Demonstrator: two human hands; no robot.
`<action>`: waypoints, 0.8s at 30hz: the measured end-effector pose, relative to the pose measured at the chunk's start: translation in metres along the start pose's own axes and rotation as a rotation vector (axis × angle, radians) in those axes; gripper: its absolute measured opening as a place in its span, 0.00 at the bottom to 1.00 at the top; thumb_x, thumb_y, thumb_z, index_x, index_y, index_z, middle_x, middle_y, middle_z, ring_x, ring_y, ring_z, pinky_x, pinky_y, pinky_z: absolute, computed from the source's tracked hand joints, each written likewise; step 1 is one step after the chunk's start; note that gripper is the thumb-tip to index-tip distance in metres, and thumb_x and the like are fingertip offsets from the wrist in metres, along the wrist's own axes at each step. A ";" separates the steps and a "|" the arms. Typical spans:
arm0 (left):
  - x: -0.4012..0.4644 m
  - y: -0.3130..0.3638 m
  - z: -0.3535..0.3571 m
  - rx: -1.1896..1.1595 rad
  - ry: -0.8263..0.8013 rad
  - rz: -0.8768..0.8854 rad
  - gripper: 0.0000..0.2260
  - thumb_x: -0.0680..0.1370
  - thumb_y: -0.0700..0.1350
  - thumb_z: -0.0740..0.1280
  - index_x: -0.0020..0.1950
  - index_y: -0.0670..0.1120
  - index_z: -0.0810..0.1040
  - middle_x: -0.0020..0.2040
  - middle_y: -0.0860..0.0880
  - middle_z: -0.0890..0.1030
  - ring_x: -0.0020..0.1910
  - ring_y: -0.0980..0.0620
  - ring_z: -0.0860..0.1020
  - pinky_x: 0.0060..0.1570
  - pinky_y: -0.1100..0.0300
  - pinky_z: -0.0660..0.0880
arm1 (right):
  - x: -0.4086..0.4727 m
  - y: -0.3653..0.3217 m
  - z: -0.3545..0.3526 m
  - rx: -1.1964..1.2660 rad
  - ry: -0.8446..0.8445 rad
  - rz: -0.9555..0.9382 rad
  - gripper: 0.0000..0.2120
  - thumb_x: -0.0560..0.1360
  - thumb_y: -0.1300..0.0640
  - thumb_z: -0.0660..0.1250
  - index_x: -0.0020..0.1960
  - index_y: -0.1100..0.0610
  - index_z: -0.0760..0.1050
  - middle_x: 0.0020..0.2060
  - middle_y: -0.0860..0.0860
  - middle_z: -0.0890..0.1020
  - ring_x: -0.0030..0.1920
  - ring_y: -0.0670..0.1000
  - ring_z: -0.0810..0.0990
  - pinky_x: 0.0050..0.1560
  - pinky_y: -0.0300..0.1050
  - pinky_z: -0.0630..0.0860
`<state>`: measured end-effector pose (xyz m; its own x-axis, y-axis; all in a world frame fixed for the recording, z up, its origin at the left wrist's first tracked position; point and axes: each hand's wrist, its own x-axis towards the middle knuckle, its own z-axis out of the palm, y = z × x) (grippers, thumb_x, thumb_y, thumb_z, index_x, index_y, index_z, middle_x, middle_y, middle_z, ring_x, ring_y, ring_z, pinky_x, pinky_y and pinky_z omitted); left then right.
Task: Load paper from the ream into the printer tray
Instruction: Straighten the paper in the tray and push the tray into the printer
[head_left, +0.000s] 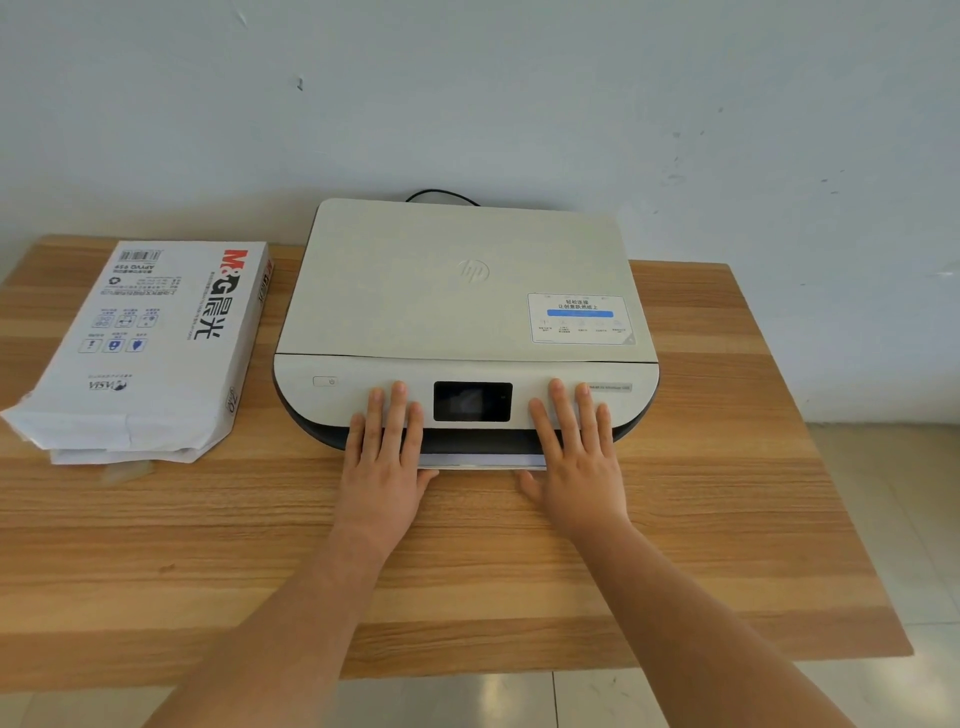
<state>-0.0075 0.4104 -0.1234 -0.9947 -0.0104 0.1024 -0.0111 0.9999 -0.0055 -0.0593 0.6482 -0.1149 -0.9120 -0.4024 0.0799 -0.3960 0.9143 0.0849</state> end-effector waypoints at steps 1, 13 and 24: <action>0.000 0.000 0.001 -0.001 0.001 -0.003 0.45 0.73 0.56 0.69 0.76 0.44 0.41 0.77 0.42 0.34 0.77 0.40 0.39 0.74 0.42 0.49 | 0.000 0.000 0.001 -0.003 0.002 0.001 0.44 0.72 0.39 0.64 0.78 0.53 0.45 0.78 0.56 0.43 0.78 0.62 0.41 0.75 0.64 0.48; 0.001 0.000 0.006 -0.040 0.073 0.007 0.43 0.74 0.49 0.70 0.76 0.43 0.43 0.78 0.42 0.38 0.77 0.39 0.46 0.74 0.42 0.48 | 0.002 -0.003 0.007 -0.028 0.071 0.008 0.44 0.74 0.40 0.66 0.77 0.54 0.43 0.77 0.56 0.41 0.77 0.64 0.46 0.74 0.64 0.50; 0.003 -0.001 0.011 -0.045 0.114 0.003 0.42 0.74 0.49 0.70 0.76 0.43 0.44 0.78 0.43 0.37 0.77 0.40 0.43 0.73 0.41 0.53 | 0.005 -0.004 0.014 -0.018 0.120 0.013 0.41 0.73 0.41 0.66 0.77 0.54 0.49 0.77 0.56 0.38 0.77 0.64 0.48 0.73 0.65 0.51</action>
<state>-0.0118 0.4090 -0.1344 -0.9766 -0.0096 0.2149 -0.0012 0.9992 0.0390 -0.0636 0.6429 -0.1285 -0.8974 -0.3936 0.1995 -0.3808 0.9191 0.1010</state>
